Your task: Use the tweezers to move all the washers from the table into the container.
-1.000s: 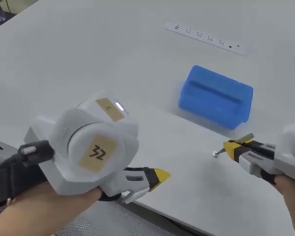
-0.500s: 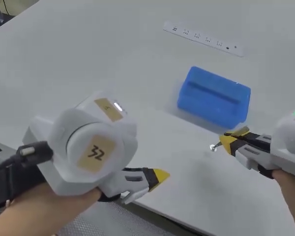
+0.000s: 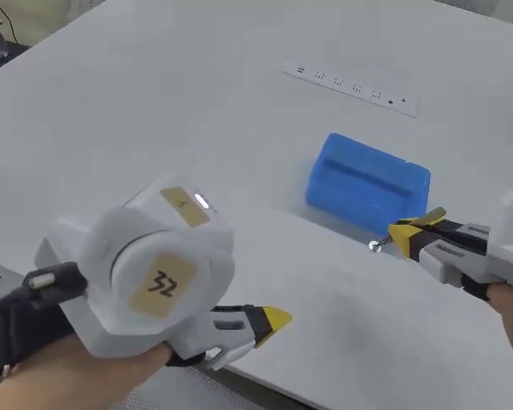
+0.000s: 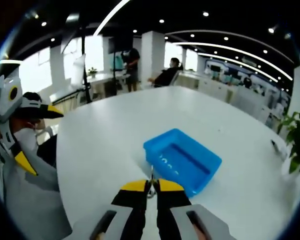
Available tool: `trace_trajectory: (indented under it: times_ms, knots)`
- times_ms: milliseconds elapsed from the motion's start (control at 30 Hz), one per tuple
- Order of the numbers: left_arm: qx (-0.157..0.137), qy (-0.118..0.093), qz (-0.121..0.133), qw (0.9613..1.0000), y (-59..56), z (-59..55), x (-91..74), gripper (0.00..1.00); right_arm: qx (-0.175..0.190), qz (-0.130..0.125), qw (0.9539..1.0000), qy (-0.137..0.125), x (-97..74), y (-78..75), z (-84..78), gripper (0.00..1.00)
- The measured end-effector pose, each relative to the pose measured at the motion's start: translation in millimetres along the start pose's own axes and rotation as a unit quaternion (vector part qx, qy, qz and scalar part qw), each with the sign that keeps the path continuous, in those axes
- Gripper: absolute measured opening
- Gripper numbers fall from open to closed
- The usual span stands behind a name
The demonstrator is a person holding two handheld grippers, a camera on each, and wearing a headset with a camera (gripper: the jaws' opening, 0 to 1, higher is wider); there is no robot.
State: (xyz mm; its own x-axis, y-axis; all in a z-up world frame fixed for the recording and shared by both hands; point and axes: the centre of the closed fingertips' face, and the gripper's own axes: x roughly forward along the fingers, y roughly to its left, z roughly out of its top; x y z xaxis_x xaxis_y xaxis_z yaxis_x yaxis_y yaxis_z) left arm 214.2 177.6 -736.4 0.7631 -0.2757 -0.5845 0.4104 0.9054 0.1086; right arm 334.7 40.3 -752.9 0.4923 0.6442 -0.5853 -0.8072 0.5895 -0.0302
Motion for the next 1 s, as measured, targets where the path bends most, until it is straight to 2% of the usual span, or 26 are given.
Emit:
trace_trajectory:
  times_ms: [200, 433, 700, 833, 1000]
  knots:
    - [0.003, 0.001, -0.003, 1.0000, -1.0, 0.7, 0.7, 0.98, 0.003, -0.010, 0.9999, -0.011, 2.5, -10.7, 12.1, 0.02]
    - [0.009, -0.002, -0.010, 0.9999, -0.1, 6.6, 1.2, 0.97, 0.006, -0.030, 0.9993, -0.020, 7.6, -27.4, 23.9, 0.02]
    - [0.015, -0.012, -0.017, 0.9997, 1.8, 18.5, 1.4, 0.96, 0.027, -0.049, 0.9981, -0.026, 21.0, -49.9, 29.3, 0.02]
    - [0.025, -0.016, -0.022, 0.9993, 1.5, 24.2, 1.7, 0.95, 0.026, -0.054, 0.9981, -0.015, 35.0, -63.3, 23.5, 0.02]
    - [0.036, -0.014, -0.027, 0.9989, 1.2, 29.6, 3.9, 0.94, 0.022, -0.053, 0.9983, 0.003, 48.5, -69.4, 12.6, 0.02]
